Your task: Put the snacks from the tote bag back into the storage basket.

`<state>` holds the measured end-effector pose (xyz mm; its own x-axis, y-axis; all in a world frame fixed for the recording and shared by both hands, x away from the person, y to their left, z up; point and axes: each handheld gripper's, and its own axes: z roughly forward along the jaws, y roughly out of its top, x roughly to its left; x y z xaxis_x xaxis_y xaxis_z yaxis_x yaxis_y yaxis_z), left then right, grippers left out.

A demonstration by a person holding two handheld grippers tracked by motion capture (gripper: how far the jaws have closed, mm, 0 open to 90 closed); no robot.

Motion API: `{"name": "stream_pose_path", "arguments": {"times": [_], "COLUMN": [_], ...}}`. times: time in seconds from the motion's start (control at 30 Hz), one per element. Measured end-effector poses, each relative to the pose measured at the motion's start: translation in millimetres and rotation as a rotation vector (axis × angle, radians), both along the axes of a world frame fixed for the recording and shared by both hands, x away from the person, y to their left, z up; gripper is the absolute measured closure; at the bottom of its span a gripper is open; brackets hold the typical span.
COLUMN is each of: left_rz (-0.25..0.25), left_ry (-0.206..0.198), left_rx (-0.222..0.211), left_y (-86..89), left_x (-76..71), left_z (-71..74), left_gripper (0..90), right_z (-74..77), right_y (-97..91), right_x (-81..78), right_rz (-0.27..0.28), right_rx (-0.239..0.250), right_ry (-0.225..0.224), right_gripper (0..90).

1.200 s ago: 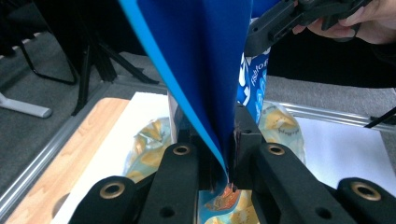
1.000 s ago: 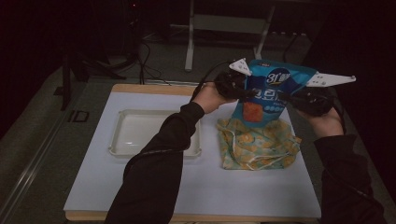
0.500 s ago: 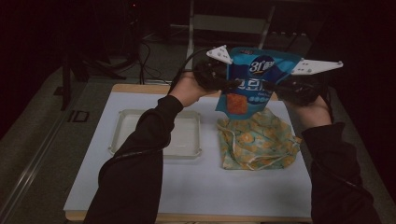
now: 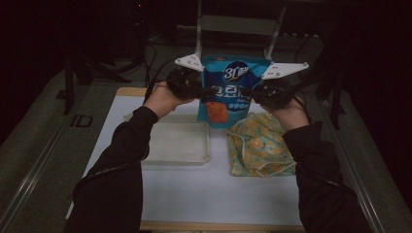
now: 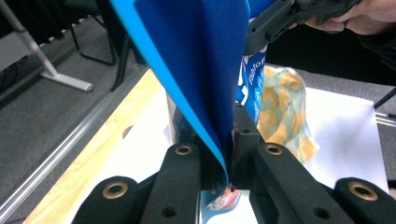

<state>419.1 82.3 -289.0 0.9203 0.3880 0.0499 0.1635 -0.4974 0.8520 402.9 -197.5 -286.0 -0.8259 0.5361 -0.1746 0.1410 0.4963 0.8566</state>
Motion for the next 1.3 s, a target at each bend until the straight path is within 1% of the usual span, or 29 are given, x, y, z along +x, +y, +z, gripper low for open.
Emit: {"name": "stream_pose_path", "arguments": {"times": [0.17, 0.33, 0.53, 0.57, 0.7, 0.83, 1.0, 1.1, 1.17, 1.3], "left_rz": [0.022, 0.043, 0.071, 0.076, 0.091, 0.097, 0.099, 0.103, 0.103, 0.104], "left_ry": [0.013, 0.019, 0.025, 0.028, 0.039, 0.043, 0.046, 0.055, 0.066, 0.073], "left_rx": [0.004, 0.017, 0.023, 0.019, 0.026, 0.032, 0.038, 0.040, 0.039, 0.044], "left_y": [24.5, 48.5, 76.9, 81.3, 98.1, 112.0, 126.7, 132.8, 135.9, 140.4], "left_x": [-3.6, -7.4, -12.3, -13.0, -14.8, -16.3, -17.0, -15.5, -14.2, -12.8], "left_z": [-7.1, -12.1, -19.0, -20.8, -26.9, -33.2, -44.4, -54.4, -61.5, -76.0], "left_gripper": [84.9, 84.9, 84.9, 84.9, 84.9, 84.9, 84.8, 84.9, 84.9, 84.9], "right_z": [-7.9, -15.0, -23.4, -25.1, -31.9, -38.1, -49.0, -58.5, -65.4, -80.1], "right_y": [25.1, 48.8, 77.9, 82.6, 100.4, 115.6, 131.7, 139.6, 143.6, 148.2], "right_x": [2.7, 5.5, 6.6, 7.0, 8.4, 8.6, 7.9, 7.4, 7.9, 9.3], "right_rz": [0.029, 0.052, 0.071, 0.072, 0.081, 0.087, 0.085, 0.076, 0.070, 0.066], "right_rx": [-0.007, 0.000, 0.009, 0.012, 0.014, 0.006, 0.010, 0.013, 0.009, 0.017], "right_ry": [0.009, 0.017, 0.030, 0.031, 0.043, 0.047, 0.055, 0.060, 0.069, 0.090], "right_gripper": [88.3, 88.3, 88.3, 88.3, 88.3, 88.3, 88.3, 88.3, 88.3, 88.3]}}
